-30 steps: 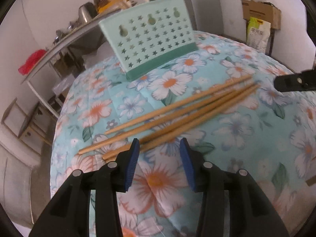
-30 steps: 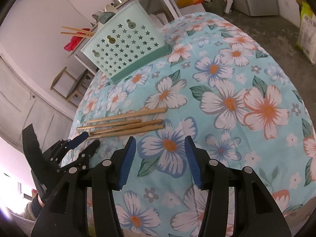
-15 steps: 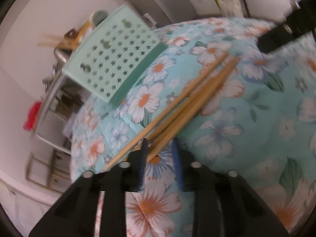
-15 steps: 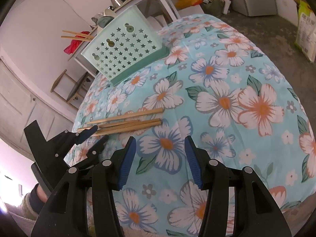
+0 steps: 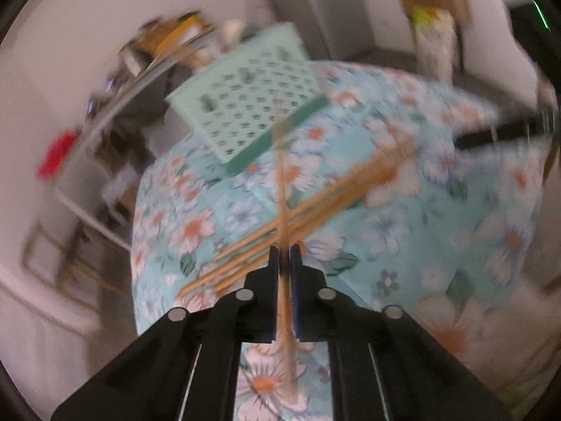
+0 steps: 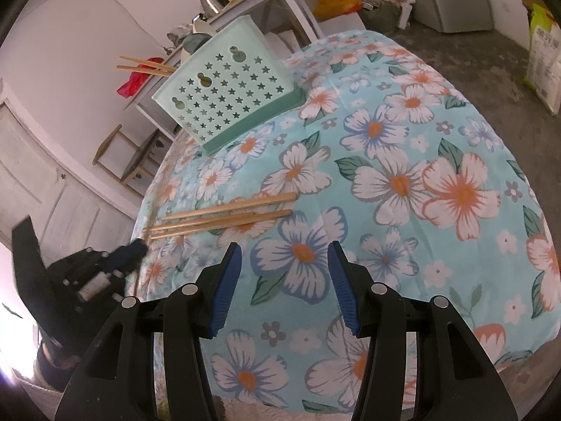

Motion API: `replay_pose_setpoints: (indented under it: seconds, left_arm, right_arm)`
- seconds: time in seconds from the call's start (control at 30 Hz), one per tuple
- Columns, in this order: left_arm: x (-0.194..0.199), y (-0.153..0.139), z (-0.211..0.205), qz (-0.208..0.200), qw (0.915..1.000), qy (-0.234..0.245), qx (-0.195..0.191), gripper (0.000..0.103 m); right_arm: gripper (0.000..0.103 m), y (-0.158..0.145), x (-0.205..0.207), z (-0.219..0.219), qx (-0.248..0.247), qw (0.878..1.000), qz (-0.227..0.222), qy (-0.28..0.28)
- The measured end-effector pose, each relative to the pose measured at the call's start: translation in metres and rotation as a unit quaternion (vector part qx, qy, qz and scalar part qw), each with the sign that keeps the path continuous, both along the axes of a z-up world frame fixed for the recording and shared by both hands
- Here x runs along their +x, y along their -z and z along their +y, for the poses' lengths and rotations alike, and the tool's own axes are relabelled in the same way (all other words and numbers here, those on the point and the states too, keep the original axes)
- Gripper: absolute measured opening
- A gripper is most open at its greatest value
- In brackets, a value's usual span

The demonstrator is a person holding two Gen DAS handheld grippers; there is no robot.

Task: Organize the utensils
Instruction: 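Lift the left gripper, raising one chopstick upright, then grasp a wooden chopstick with the right gripper while the left holds its chopstick upright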

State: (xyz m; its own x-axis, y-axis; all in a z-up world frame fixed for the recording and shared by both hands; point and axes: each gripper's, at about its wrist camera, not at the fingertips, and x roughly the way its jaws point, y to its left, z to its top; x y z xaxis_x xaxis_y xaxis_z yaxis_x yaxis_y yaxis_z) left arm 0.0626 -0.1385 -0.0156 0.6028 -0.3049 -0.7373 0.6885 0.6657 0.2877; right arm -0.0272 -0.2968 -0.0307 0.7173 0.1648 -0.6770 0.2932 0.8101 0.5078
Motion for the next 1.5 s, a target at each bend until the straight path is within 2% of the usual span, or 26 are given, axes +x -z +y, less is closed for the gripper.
replay_pose_setpoints:
  seconds: [0.1, 0.17, 0.2, 0.23, 0.27, 0.3, 0.33, 0.4, 0.47, 0.53, 0.6, 0.77, 0.83, 0.9, 0.97, 1.07, 1.17, 1.23, 1.33, 1.5]
  left_arm:
    - [0.024, -0.012, 0.026, 0.071, 0.9930, -0.054, -0.077, 0.005]
    - [0.045, -0.009, 0.050, 0.134, 0.9763, -0.105, -0.133, 0.005]
    - [0.050, -0.005, 0.057, 0.154, 0.9691, -0.122, -0.149, 0.005]
    - [0.060, 0.002, 0.072, 0.189, 0.9534, -0.154, -0.178, 0.005]
    - [0.062, 0.007, 0.079, 0.207, 0.9435, -0.171, -0.194, 0.005]
    - [0.068, 0.017, 0.093, 0.245, 0.9225, -0.197, -0.224, 0.005]
    - [0.069, 0.024, 0.102, 0.267, 0.9078, -0.214, -0.242, 0.005]
    - [0.070, 0.034, 0.114, 0.289, 0.8897, -0.241, -0.259, 0.006]
    - [0.066, 0.041, 0.120, 0.300, 0.8823, -0.252, -0.261, 0.006]
    - [0.063, 0.043, 0.123, 0.305, 0.8805, -0.253, -0.260, 0.006]
    - [0.064, 0.040, 0.126, 0.299, 0.8832, -0.255, -0.256, 0.006]
    - [0.081, 0.031, 0.127, 0.264, 0.8941, -0.258, -0.253, 0.010]
    - [0.092, 0.032, 0.124, 0.253, 0.9007, -0.258, -0.241, 0.011]
    - [0.102, 0.035, 0.124, 0.248, 0.9039, -0.258, -0.234, 0.012]
    - [0.110, 0.038, 0.120, 0.249, 0.9058, -0.255, -0.230, 0.017]
    - [0.124, 0.041, 0.112, 0.248, 0.9132, -0.240, -0.216, 0.021]
    - [0.136, 0.043, 0.108, 0.239, 0.9175, -0.238, -0.211, 0.021]
    - [0.143, 0.045, 0.108, 0.237, 0.9167, -0.241, -0.213, 0.021]
    - [0.150, 0.046, 0.112, 0.241, 0.9127, -0.244, -0.222, 0.021]
    - [0.156, 0.047, 0.121, 0.242, 0.9059, -0.254, -0.237, 0.021]
  right_arm:
    - [0.049, -0.002, 0.000, 0.003, 0.004, 1.000, -0.003, -0.003]
    - [0.049, -0.003, 0.001, 0.005, 0.003, 1.000, -0.003, -0.005]
    - [0.049, -0.004, 0.001, 0.006, 0.003, 1.000, -0.002, -0.007]
    - [0.049, -0.005, 0.001, 0.007, 0.002, 1.000, -0.002, -0.008]
    - [0.049, -0.005, 0.001, 0.008, 0.002, 1.000, -0.002, -0.009]
    - [0.049, -0.005, 0.000, 0.009, 0.001, 1.000, -0.002, -0.010]
    - [0.049, -0.005, 0.001, 0.010, 0.000, 1.000, -0.001, -0.011]
    - [0.049, -0.005, 0.001, 0.010, -0.001, 1.000, 0.002, -0.012]
    - [0.049, -0.004, 0.002, 0.011, -0.001, 1.000, 0.004, -0.014]
    - [0.049, -0.004, 0.004, 0.013, -0.004, 1.000, 0.006, -0.018]
    - [0.049, -0.003, 0.006, 0.016, -0.006, 1.000, 0.007, -0.024]
    - [0.049, -0.005, 0.011, 0.025, -0.017, 0.999, 0.009, -0.042]
    - [0.049, -0.006, 0.014, 0.029, -0.022, 0.999, 0.010, -0.045]
    - [0.049, -0.007, 0.016, 0.030, -0.024, 0.998, 0.012, -0.048]
    - [0.049, -0.008, 0.019, 0.032, -0.029, 0.998, 0.017, -0.052]
    - [0.049, -0.013, 0.030, 0.037, -0.044, 0.996, 0.024, -0.069]
    - [0.049, -0.025, 0.045, 0.047, -0.068, 0.993, 0.017, -0.099]
    - [0.049, -0.031, 0.056, 0.052, -0.078, 0.990, 0.009, -0.122]
    - [0.049, -0.039, 0.081, 0.069, -0.098, 0.980, -0.001, -0.175]
    - [0.046, -0.029, 0.136, 0.111, -0.156, 0.948, 0.015, -0.277]
